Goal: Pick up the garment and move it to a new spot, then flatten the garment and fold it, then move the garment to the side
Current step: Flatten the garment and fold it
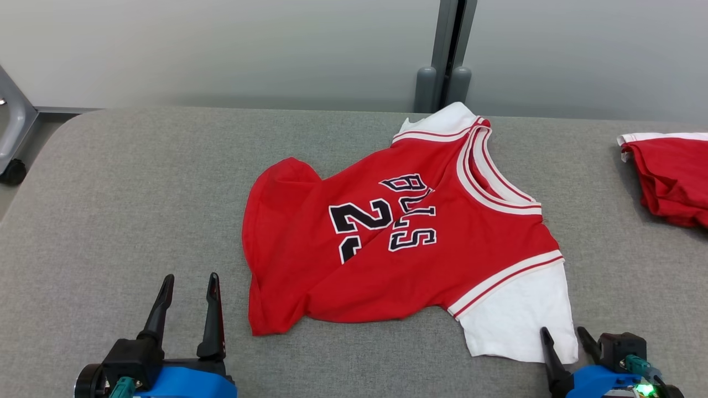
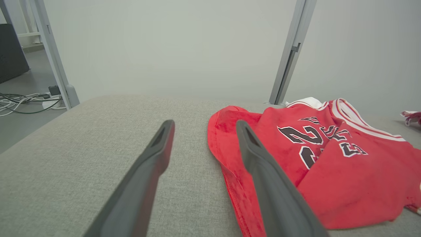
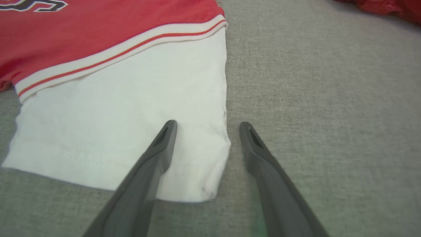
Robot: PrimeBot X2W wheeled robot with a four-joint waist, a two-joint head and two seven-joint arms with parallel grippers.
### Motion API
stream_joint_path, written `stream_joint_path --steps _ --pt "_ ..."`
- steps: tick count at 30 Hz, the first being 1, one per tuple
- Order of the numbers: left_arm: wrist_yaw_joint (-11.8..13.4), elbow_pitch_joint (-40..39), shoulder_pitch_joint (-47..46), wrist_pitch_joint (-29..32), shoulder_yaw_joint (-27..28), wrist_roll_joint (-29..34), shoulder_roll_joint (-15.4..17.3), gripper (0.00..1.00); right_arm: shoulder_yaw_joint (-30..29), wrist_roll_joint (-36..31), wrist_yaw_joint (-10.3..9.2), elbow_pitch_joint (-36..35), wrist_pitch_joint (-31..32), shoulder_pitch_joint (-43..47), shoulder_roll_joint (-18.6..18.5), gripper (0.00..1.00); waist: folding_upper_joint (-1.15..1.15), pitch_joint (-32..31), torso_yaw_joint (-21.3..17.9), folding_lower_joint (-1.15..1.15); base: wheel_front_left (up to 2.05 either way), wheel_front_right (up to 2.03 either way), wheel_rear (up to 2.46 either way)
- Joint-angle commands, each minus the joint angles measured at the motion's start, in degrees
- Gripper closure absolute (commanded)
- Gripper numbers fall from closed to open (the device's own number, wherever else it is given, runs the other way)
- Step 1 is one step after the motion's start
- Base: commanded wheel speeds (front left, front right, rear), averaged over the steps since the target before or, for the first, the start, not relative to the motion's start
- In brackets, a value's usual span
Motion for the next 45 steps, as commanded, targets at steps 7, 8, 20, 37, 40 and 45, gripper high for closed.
stream_joint_path --steps 7,8,20,37,40,45 --pt "-0.13 0.37 0.13 -0.27 0.32 -0.39 -0.05 0.00 3.07 4.06 0.15 2.04 -2.57 0.56 0.96 1.00 0.00 -0.94 -1.06 0.00 0.00 0.00 0.00" --pt "-0.13 0.45 0.29 -0.27 0.22 -0.46 -0.04 0.00 2.90 4.48 0.14 1.09 -2.97 0.78 0.79 1.00 0.00 -1.14 -1.23 0.00 0.00 0.00 0.00" --pt "0.30 0.44 1.45 -0.27 -0.65 -1.18 -0.02 0.00 -2.10 8.17 0.11 -23.37 3.34 14.29 -4.08 1.00 0.00 -3.08 -3.47 0.00 0.00 0.00 0.00" --pt "-0.03 0.79 1.54 -0.27 -0.26 -0.60 -0.02 0.00 -6.39 6.22 0.11 -42.38 8.23 21.44 -1.00 0.00 0.00 -3.52 -3.83 0.00 0.00 0.00 0.00" --pt "-0.07 0.69 1.48 -0.27 -0.09 -0.43 -0.03 0.00 -5.42 5.51 0.11 -43.32 6.47 20.02 -0.81 0.00 0.00 -3.49 -3.83 0.00 0.00 0.00 0.00" --pt "-0.12 0.48 1.24 -0.27 0.09 -0.18 -0.02 0.00 -0.28 4.53 0.11 -43.57 1.15 15.63 -0.40 0.00 0.00 -3.14 -3.77 0.00 0.00 0.00 0.00"
